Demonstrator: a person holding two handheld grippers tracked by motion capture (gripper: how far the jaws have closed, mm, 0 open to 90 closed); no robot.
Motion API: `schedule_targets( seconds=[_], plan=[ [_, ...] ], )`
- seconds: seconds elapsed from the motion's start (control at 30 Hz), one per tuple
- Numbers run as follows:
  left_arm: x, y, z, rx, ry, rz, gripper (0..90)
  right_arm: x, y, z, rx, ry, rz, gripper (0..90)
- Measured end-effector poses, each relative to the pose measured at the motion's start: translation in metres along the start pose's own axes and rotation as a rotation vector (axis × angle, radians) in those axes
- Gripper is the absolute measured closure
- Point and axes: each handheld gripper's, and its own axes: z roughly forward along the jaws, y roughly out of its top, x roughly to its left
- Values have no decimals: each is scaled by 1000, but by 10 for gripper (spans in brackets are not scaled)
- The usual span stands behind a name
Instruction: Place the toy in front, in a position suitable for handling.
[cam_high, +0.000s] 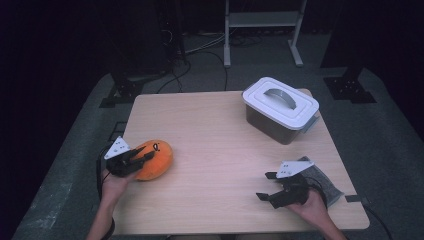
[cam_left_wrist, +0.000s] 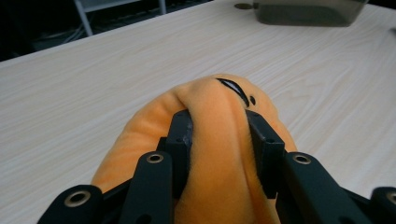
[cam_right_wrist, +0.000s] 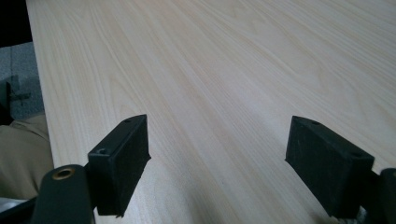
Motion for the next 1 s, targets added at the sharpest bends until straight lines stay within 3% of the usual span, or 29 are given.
schedule_targets(
  seconds=[0.2, 0.47, 0.77, 1.0],
  plan=[
    [-2, 3, -3, -12, -12, -6, 669, 0, 0, 0, 4, -4, -1, 200],
    [-14, 28, -12, -60, -70, 12, 667, -2, 0, -2, -2, -7, 4, 200],
    [-44, 65, -15, -114, -171, 73, 665, -4, -1, -6, -14, -17, 9, 200],
    [-66, 80, -6, -98, -223, 125, 663, -6, 0, -10, -29, -20, 17, 201]
  ],
)
